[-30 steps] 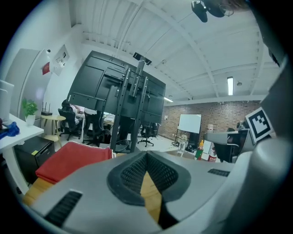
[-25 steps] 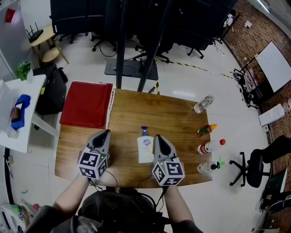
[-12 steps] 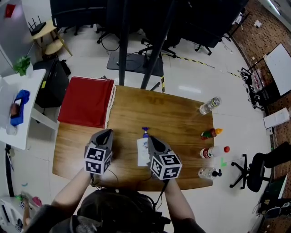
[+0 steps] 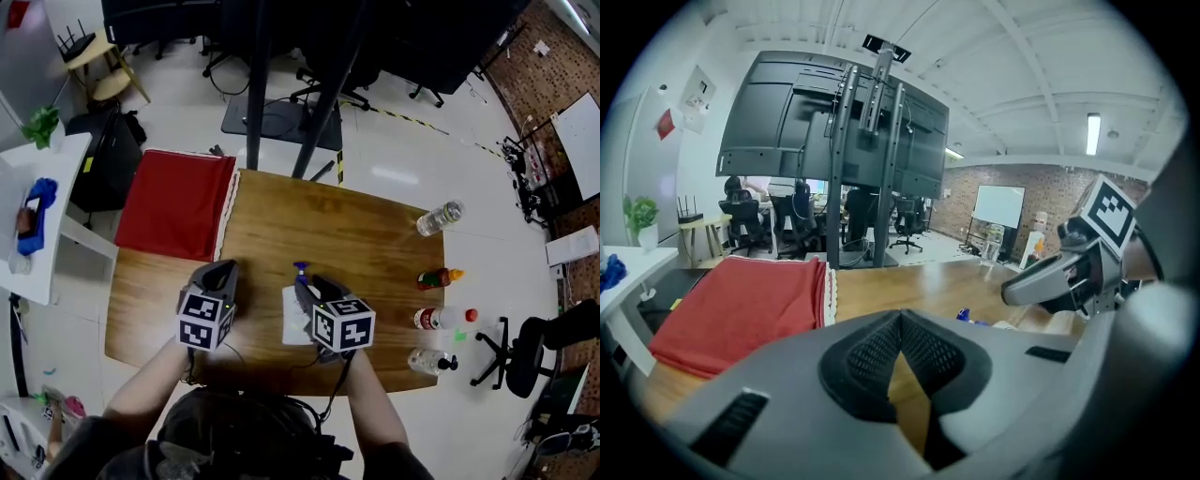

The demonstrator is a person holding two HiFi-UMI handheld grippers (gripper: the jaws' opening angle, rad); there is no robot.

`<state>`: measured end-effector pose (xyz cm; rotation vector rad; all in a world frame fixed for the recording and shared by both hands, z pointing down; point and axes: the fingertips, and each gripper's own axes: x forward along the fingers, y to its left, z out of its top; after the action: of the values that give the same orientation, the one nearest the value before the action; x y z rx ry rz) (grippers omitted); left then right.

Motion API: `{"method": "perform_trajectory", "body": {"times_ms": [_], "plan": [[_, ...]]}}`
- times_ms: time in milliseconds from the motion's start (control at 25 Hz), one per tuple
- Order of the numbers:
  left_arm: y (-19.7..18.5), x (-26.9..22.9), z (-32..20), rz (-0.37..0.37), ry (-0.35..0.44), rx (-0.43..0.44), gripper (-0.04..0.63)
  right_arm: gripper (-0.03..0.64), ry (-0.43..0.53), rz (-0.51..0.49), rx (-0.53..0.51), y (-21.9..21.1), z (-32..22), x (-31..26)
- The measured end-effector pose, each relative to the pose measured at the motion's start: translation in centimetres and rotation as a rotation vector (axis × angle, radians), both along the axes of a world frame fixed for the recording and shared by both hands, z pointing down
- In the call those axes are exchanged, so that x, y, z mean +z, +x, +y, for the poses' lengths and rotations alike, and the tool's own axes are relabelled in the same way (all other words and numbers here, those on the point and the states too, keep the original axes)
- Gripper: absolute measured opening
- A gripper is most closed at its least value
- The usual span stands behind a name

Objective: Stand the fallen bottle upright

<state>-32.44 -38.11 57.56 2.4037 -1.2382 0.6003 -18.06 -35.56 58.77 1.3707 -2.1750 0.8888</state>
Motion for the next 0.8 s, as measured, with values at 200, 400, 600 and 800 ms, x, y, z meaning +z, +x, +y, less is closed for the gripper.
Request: {"method": "perform_trajectory", "body": {"times_ms": [200, 400, 600, 800], "plan": [[-0.1, 1.6, -1.1, -0.019, -0.057, -0.009, 0.029, 0.215, -0.078, 0.011, -0.035, -0.3, -1.2, 1.8], [0.2, 2.7, -1.6, -0.002, -0.108, -0.015, 0.029, 0.258, -0.182, 0.027, -0.061, 0.0, -1.6, 3.7], [0.4, 2.9, -2.2, 0.002, -0.121, -0.007, 0.029, 0.322, -0.272, 0.023, -0.085, -0.2, -1.8, 5.6], [0.4, 3.2, -2.8, 0.016, -0.124, -0.016, 0.029, 0.322, -0.379, 0.053, -0.114, -0.2, -2.4, 7.2]]}}
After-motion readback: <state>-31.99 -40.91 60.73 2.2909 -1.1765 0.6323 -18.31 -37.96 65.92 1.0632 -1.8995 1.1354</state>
